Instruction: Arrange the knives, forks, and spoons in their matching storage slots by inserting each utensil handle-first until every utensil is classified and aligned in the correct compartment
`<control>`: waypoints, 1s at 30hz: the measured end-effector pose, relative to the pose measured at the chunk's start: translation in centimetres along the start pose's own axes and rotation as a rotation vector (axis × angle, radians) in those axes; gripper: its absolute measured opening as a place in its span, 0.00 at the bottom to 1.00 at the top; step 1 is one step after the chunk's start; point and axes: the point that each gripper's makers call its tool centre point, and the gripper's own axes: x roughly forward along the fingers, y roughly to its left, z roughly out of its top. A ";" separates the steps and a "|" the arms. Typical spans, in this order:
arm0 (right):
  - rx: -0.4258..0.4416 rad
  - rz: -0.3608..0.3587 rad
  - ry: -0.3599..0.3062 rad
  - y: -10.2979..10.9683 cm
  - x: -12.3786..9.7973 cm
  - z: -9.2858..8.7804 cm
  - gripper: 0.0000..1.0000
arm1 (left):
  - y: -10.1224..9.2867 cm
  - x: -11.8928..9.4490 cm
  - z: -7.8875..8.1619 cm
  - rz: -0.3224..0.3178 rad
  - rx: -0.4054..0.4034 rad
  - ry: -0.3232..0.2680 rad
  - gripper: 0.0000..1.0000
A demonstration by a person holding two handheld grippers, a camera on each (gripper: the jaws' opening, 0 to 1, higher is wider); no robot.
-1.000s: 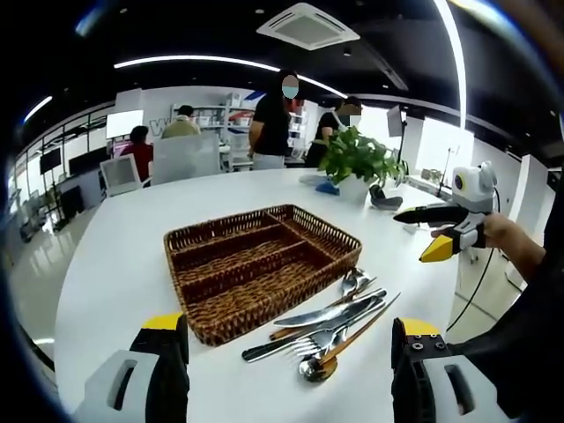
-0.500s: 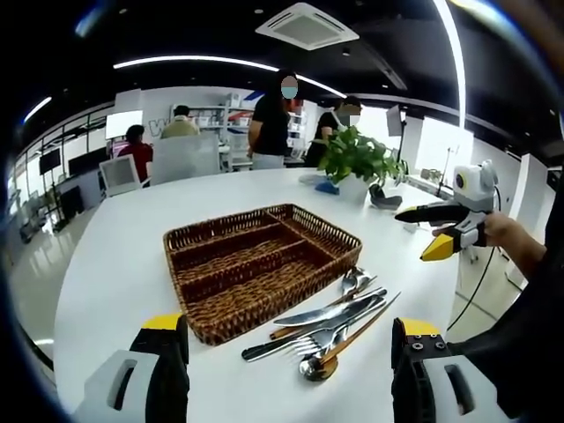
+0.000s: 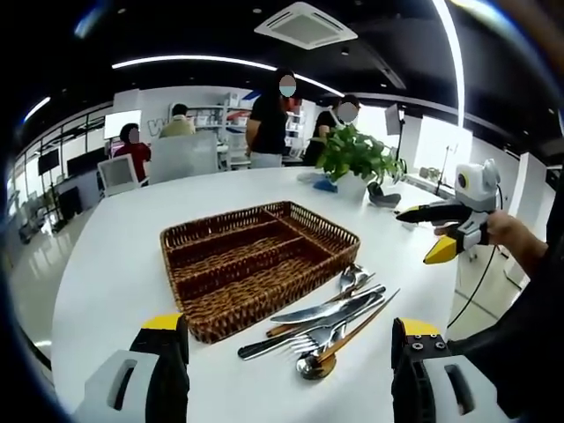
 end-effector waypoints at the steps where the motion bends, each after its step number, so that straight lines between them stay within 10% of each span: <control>1: -0.001 0.002 0.000 0.1 0.0 0.0 0.90 | -0.1 0.0 -0.1 -0.002 0.003 0.002 1.00; 30: -0.030 0.040 0.032 1.3 -0.2 -0.9 0.88 | -0.5 1.9 -2.7 -0.044 -0.048 0.071 0.86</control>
